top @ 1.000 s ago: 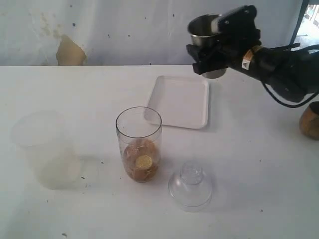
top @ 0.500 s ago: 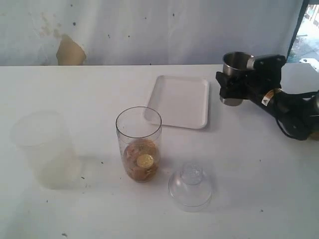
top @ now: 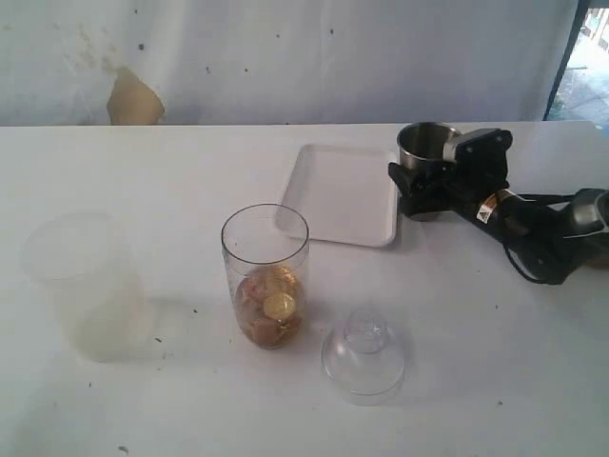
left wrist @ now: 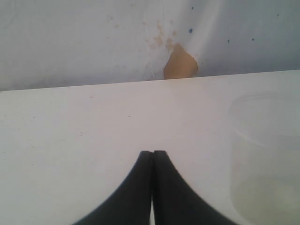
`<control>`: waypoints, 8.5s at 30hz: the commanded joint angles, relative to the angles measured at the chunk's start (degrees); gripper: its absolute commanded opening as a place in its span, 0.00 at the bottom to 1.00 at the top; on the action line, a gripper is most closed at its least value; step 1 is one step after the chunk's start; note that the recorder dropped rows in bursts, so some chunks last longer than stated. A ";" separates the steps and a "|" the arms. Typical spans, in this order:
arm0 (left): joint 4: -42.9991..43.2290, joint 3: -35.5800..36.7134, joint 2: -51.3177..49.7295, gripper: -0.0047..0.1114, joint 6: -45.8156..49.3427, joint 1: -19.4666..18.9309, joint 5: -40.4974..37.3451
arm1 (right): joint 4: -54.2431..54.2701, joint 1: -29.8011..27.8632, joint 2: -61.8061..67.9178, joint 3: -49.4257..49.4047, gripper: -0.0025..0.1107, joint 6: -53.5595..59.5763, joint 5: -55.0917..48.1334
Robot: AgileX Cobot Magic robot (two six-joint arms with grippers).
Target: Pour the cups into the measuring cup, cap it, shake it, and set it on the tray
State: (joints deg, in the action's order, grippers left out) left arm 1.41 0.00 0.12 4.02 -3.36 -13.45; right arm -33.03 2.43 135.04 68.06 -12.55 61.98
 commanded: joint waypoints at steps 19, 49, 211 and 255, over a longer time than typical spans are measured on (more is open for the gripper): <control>-0.54 0.00 -0.12 0.04 -0.11 0.04 0.18 | 6.61 -0.17 -0.19 0.86 0.42 -1.55 -1.53; -0.54 0.00 -0.12 0.04 -0.11 0.04 0.18 | 5.09 -0.17 -0.19 0.87 0.95 -2.50 -6.55; -0.54 0.00 -0.12 0.04 -0.11 0.04 0.18 | 38.43 -15.00 -18.45 -30.74 0.95 25.23 -13.68; -0.54 0.00 -0.12 0.04 -0.11 0.04 0.18 | -0.84 -9.85 -10.45 -16.84 0.02 0.11 -15.33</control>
State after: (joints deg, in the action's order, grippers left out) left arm 1.41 0.00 0.12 4.02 -3.36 -13.45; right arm -33.62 -7.65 124.41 50.50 -12.04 47.35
